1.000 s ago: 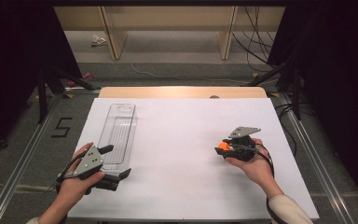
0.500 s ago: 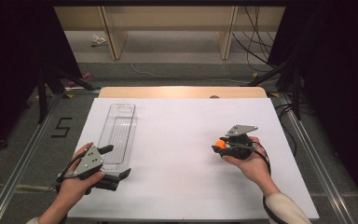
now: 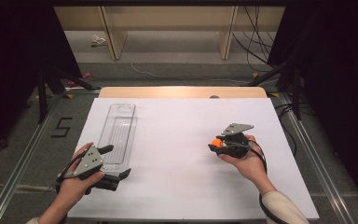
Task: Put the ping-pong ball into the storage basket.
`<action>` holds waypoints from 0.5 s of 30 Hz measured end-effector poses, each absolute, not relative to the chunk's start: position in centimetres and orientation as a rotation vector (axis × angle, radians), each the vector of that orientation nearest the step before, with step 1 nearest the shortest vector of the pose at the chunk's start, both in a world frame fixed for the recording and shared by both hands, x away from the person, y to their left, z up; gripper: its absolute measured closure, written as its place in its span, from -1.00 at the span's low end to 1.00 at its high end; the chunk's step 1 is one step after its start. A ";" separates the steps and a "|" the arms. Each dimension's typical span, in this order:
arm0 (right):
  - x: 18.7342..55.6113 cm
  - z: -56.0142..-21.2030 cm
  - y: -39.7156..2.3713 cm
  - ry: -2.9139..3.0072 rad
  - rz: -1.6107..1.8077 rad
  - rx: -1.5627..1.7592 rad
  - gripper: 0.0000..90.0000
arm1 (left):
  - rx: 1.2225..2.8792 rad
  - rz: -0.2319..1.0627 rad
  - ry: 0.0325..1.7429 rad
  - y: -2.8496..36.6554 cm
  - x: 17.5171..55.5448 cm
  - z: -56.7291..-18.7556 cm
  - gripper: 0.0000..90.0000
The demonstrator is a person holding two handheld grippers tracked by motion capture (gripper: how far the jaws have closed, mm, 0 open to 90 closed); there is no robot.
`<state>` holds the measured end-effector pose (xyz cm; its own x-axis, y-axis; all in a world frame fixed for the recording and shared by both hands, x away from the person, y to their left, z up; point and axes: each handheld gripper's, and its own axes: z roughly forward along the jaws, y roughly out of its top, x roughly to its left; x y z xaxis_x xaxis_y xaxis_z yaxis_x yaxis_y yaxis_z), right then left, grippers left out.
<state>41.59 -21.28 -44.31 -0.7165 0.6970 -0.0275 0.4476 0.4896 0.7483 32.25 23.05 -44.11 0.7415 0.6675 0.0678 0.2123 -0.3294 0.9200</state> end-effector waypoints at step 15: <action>41.9 -44.2 -20.3 2.409 1.086 0.946 0.14 | 1.890 0.545 0.675 23.1 32.3 -44.1 -1.00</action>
